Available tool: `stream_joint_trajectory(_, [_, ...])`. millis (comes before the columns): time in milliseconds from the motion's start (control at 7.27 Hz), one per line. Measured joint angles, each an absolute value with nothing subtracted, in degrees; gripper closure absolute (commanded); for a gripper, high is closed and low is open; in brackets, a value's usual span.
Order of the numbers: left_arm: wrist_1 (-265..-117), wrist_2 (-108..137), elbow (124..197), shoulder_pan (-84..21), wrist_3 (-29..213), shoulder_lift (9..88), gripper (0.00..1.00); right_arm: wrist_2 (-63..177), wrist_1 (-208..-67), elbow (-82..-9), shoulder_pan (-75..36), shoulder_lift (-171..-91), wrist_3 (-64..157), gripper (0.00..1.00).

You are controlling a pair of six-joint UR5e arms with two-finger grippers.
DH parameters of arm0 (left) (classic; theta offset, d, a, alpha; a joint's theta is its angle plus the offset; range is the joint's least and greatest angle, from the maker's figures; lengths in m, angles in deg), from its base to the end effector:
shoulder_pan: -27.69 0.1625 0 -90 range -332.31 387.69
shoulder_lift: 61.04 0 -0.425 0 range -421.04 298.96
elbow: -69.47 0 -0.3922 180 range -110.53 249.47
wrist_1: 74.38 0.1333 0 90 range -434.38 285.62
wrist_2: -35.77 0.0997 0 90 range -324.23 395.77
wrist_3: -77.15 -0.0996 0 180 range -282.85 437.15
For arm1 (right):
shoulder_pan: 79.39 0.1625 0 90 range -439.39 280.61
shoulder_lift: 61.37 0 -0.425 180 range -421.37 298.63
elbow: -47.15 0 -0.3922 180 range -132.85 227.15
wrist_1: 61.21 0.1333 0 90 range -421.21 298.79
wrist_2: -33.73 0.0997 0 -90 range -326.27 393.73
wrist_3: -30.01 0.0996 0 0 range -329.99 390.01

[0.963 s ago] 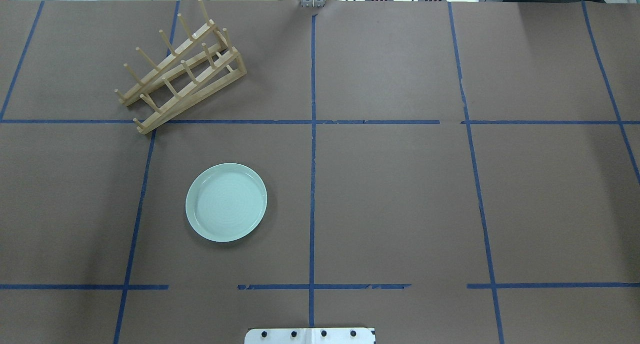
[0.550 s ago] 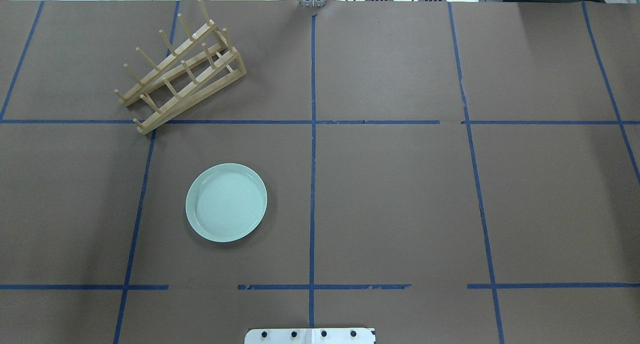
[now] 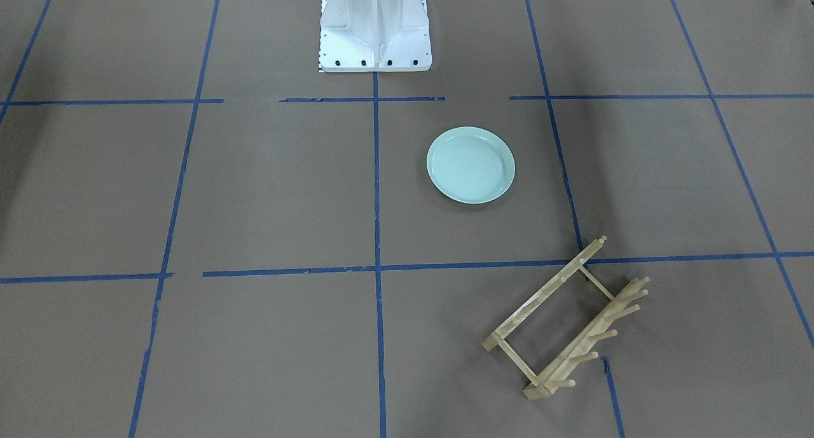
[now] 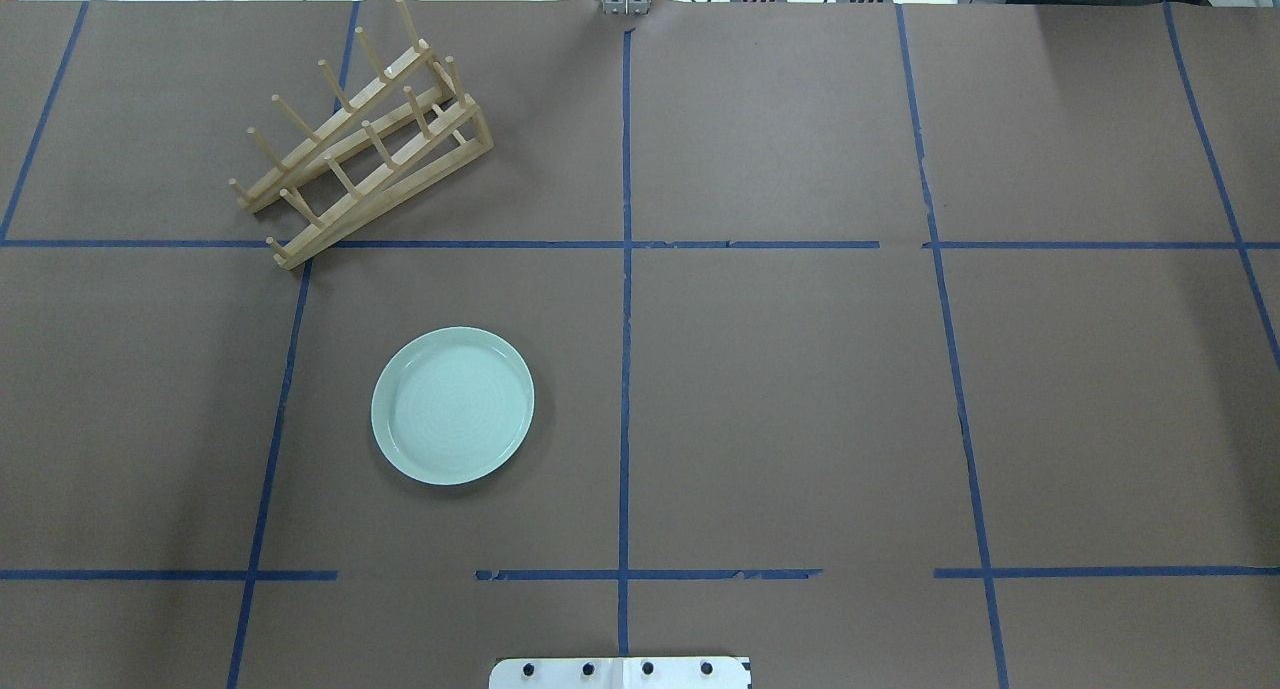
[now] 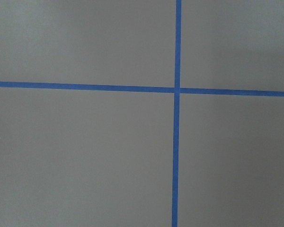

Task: Place plate on table

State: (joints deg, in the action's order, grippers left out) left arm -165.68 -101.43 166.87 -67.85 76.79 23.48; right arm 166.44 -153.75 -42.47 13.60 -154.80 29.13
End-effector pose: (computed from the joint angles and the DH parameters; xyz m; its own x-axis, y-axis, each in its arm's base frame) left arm -0.1038 -0.4468 0.6344 0.6808 -0.0183 -0.7322 0.0921 0.9939 0.0608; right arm 0.0895 -0.4528 0.6966 0.7306 0.0980 0.6757 -0.0406 0.9941 -0.1002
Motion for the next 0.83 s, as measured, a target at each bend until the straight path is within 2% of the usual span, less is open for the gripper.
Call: stream_joint_trajectory(825, [-158.4,-101.1,168.0,-67.7,72.8,24.0,0.0,166.4,-153.8,-42.5,13.6,-154.8,29.1,0.0])
